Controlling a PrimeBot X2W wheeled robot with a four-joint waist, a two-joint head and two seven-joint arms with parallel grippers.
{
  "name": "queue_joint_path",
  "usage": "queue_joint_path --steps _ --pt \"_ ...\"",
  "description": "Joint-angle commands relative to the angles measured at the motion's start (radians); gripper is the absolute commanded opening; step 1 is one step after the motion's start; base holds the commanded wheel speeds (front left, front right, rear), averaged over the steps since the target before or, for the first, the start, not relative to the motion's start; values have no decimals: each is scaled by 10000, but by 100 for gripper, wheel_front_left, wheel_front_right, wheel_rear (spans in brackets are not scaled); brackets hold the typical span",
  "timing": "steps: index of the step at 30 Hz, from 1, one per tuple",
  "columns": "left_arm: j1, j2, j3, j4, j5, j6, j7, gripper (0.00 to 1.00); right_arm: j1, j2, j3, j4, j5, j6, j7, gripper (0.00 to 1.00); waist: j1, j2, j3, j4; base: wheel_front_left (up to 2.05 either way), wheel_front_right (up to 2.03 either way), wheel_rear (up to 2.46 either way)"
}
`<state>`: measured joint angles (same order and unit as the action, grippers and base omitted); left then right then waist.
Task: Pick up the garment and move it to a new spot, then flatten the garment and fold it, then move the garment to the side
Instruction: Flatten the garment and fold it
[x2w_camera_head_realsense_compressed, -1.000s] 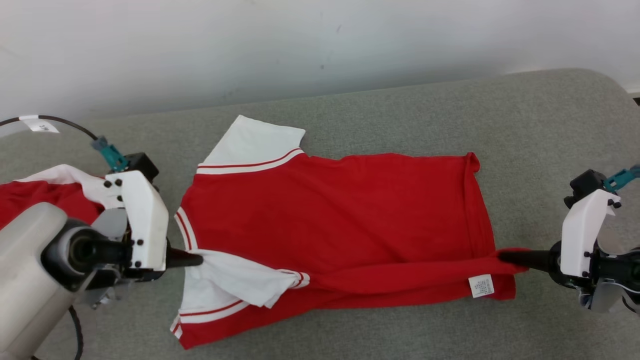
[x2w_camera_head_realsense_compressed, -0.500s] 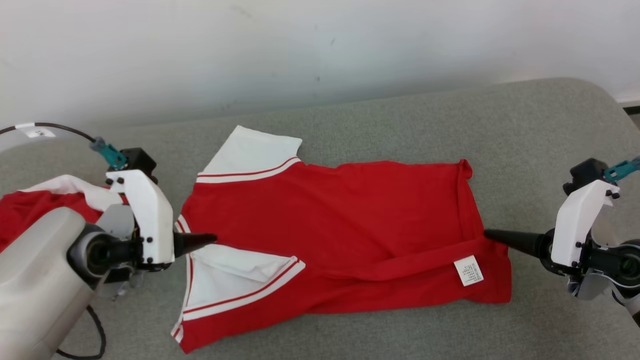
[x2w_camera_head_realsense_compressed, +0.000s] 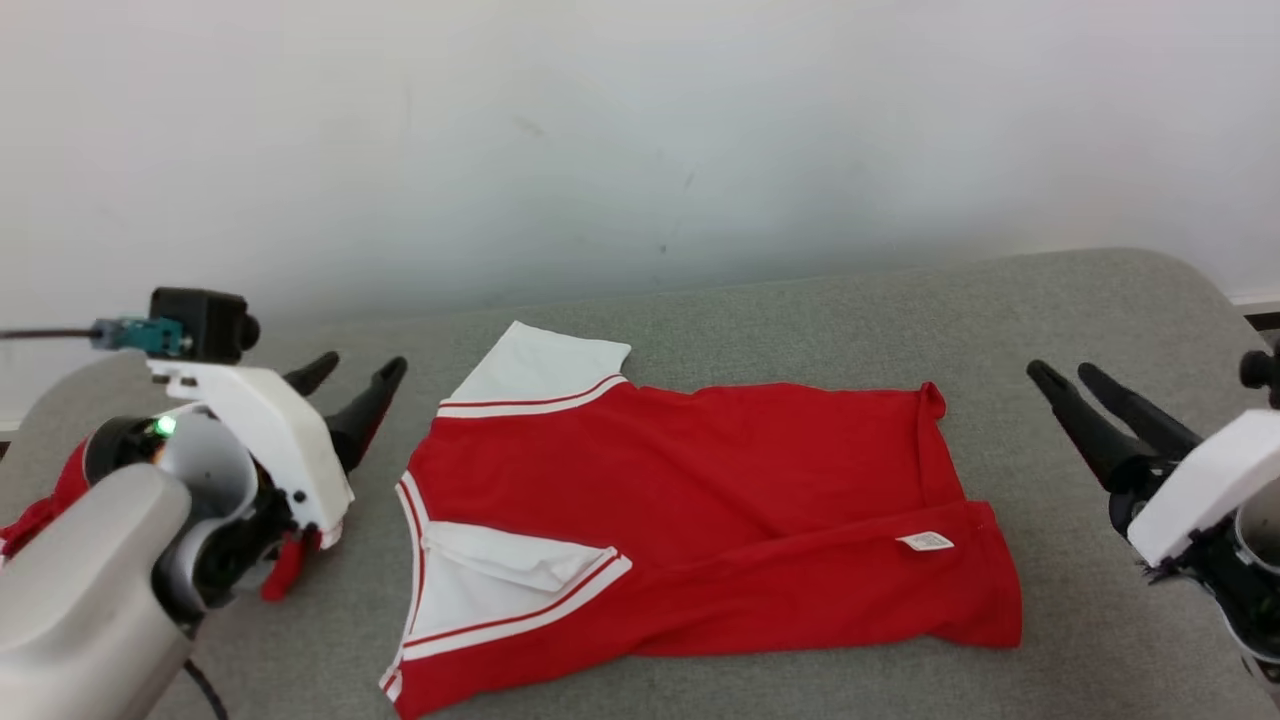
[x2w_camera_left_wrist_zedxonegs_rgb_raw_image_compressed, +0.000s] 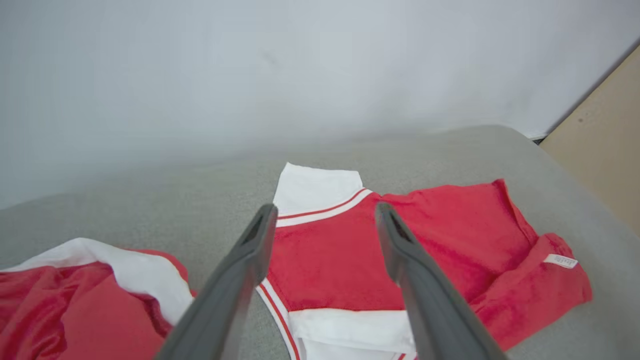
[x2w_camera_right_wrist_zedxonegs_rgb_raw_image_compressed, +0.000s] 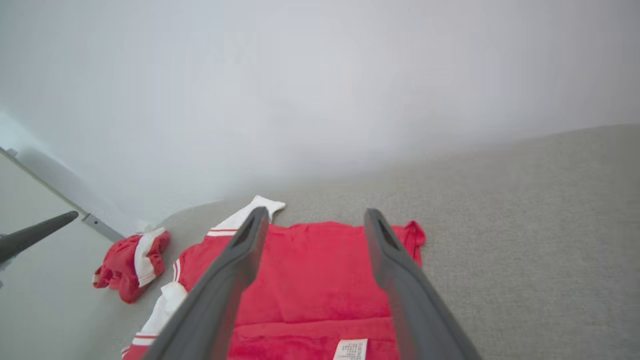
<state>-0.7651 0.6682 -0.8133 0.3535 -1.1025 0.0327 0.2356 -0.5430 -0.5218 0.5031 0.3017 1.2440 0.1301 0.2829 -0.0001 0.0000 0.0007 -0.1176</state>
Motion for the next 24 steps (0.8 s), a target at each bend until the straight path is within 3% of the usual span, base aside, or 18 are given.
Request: queue_joint_path --steps 1,5,11,16,19,24 --pt "412 102 85 -238 280 250 -582 100 424 -33 -186 -202 -382 7 -635 100 1 0 -83 49 0 0 0" --pt "1335 240 342 -1066 889 1147 -2348 100 1466 120 -1049 -627 -1644 8 -2719 100 1 0 -169 149 0 0 0" --pt "3254 177 849 -2234 1302 2262 -4637 100 3546 1188 -2848 -1157 -2994 7 -4977 100 1 0 -200 190 0 0 0" --pt "4975 -85 1510 -2757 1841 3048 -5012 100 4913 2170 -3645 -1523 -4194 8 -5312 100 1 0 -144 18 0 0 0" --pt "5971 -592 2319 -3186 2426 3365 -4996 100 5336 2582 -3725 -1419 -4539 7 -5243 100 1 0 -79 -88 0 0 0" --pt "7003 -1490 2992 -3385 3544 3276 -5000 100 5406 2941 -3576 -993 -5189 7 -5062 100 1 0 45 -127 0 0 0"
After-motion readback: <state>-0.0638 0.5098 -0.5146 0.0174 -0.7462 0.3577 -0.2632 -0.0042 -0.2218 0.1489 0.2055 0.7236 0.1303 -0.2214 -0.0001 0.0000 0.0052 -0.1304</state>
